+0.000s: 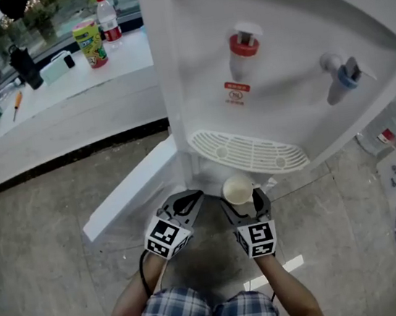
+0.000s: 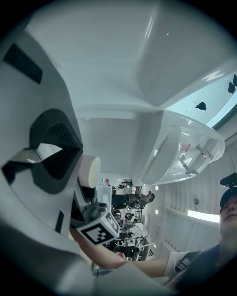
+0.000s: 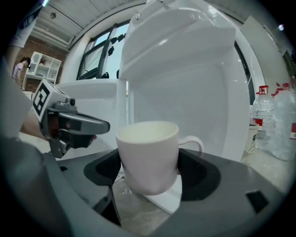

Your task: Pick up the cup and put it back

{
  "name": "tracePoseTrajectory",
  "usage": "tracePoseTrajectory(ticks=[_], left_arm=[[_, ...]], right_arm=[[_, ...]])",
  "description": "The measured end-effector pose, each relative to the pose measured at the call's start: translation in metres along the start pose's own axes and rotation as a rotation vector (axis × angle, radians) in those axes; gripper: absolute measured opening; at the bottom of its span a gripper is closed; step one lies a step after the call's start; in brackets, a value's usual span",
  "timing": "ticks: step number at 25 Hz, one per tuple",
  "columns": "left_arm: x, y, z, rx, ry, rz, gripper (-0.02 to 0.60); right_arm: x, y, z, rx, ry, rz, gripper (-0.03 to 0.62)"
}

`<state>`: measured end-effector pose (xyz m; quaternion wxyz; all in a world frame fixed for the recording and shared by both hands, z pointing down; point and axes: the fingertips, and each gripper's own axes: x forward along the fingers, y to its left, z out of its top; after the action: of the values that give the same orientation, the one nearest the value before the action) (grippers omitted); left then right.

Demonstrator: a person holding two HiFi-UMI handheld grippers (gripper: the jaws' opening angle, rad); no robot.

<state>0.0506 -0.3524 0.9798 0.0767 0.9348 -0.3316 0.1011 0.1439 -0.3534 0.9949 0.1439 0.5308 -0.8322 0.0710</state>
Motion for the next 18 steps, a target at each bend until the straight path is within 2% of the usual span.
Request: tracePoseTrajectory(ticks=[10,14,18], left_arm=[[0.003,-0.001,0.002,0.012,-0.011,0.001,0.025],[0.004,-0.002,0.002,0.012,-0.006,0.000,0.025],[0.003,-0.001,0.000,0.015,0.005,0.004,0.025]], right_arm=[[-0.075,0.007,0.049,0.004,-0.092,0.040,0.399],[-0.079,0.007,0.046,0.015,-0.056,0.049,0.399],[-0.065,0.002,0.039,0.016,-0.083,0.036,0.399]])
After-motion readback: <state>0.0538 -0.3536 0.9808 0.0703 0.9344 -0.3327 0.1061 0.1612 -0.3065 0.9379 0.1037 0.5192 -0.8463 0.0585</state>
